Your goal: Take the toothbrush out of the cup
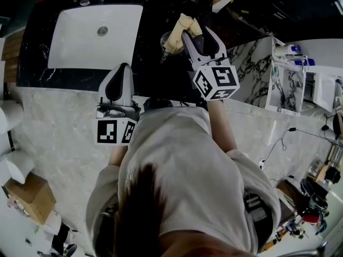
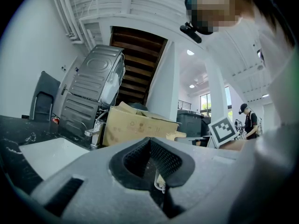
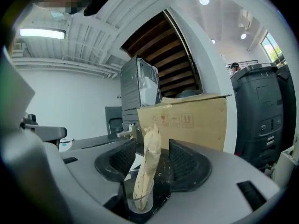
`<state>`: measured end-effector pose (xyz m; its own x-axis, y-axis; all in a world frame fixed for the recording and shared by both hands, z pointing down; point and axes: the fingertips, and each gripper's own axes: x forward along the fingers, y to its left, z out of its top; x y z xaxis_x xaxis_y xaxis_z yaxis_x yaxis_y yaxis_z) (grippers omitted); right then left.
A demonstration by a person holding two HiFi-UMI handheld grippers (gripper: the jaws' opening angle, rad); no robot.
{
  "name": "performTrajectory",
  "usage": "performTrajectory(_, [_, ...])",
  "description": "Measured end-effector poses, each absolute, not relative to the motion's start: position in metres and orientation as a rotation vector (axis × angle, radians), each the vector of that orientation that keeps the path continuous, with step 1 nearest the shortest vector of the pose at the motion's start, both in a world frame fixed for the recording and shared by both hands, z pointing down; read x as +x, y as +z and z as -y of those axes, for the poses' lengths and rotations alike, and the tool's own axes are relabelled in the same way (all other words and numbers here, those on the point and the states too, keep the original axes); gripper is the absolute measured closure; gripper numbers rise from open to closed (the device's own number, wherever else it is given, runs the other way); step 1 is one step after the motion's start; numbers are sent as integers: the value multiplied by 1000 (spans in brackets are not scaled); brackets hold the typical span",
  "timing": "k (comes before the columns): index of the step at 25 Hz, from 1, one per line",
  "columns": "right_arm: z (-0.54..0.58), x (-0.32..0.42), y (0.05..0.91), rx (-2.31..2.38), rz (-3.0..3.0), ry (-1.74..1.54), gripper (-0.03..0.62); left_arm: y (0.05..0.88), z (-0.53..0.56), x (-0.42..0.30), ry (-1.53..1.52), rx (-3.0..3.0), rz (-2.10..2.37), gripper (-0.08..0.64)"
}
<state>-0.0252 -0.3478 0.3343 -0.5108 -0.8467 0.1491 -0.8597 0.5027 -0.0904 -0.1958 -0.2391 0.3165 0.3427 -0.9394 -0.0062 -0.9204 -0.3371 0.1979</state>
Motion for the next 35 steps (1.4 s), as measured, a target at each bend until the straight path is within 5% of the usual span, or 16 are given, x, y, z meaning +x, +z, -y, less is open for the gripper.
performTrajectory(18, [372,-46,388,1398,2568,364,413,320,249,-199,-170,2426,1697,546])
performTrajectory(25, [370,-55,389,1332,2590,371,536,319,250,-200,-168,2428,1703,546])
performTrajectory(35, [368,-59,383,1298,2640,412,557,319,249,-202,-163,2421,1717,546])
